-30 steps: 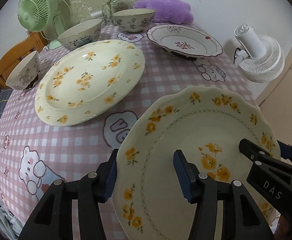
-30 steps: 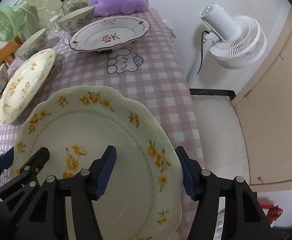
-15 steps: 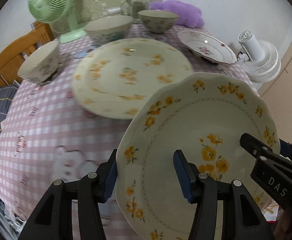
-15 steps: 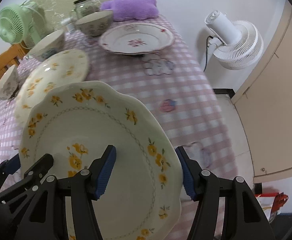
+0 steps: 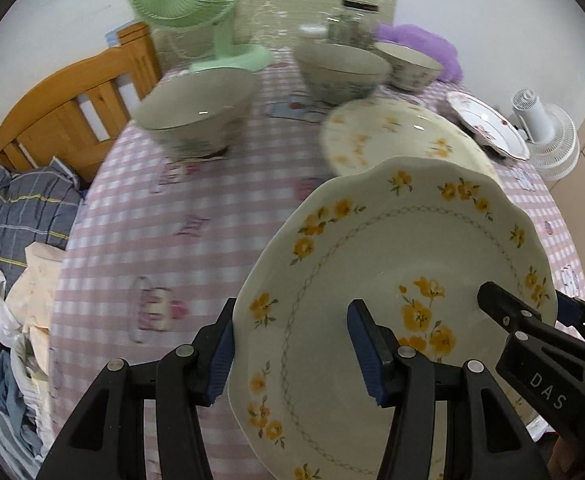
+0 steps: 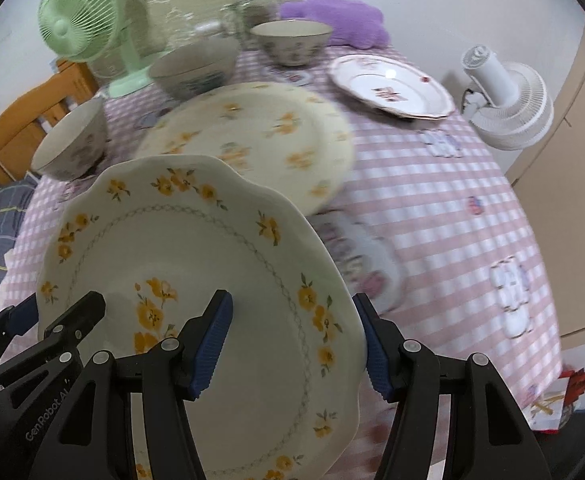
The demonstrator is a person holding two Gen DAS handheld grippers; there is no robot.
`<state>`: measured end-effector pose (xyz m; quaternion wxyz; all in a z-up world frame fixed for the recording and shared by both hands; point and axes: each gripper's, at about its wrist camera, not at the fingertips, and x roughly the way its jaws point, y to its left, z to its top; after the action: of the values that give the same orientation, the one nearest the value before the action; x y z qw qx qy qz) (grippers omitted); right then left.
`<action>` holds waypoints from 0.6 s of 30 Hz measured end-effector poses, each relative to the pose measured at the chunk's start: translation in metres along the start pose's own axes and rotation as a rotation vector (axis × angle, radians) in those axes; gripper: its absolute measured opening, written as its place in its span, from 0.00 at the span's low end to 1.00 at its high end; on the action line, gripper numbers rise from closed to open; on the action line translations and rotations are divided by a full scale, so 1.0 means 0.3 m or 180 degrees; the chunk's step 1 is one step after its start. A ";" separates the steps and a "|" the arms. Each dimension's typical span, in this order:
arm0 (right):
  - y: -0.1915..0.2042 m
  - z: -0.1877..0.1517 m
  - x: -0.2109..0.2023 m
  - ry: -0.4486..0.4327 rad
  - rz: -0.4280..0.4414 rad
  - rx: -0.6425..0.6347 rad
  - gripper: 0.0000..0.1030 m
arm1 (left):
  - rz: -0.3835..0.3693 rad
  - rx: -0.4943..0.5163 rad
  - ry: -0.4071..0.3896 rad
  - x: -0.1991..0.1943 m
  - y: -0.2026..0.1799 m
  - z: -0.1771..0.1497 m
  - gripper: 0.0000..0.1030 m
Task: Organize plates and bowls
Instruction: 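Lift the yellow-flower plate with the right gripper toward the other flower plate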
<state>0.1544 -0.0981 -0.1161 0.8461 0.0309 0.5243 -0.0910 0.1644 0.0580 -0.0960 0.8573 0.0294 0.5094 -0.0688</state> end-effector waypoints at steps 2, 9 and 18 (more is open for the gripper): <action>0.065 -0.001 0.004 0.0009 0.0015 -0.0026 0.62 | 0.0023 -0.0017 -0.0010 -0.003 0.051 -0.001 0.53; 0.249 0.009 0.039 0.0072 0.0114 -0.0159 0.62 | 0.0110 -0.0120 0.0027 0.014 0.217 0.011 0.53; 0.351 0.024 0.103 0.0154 0.0031 -0.0191 0.62 | 0.0063 -0.0153 0.0119 0.079 0.306 0.019 0.53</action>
<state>0.1938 0.0005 -0.1450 0.8342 0.0102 0.5469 -0.0704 0.1941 0.1460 -0.1157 0.8487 0.0151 0.5265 -0.0474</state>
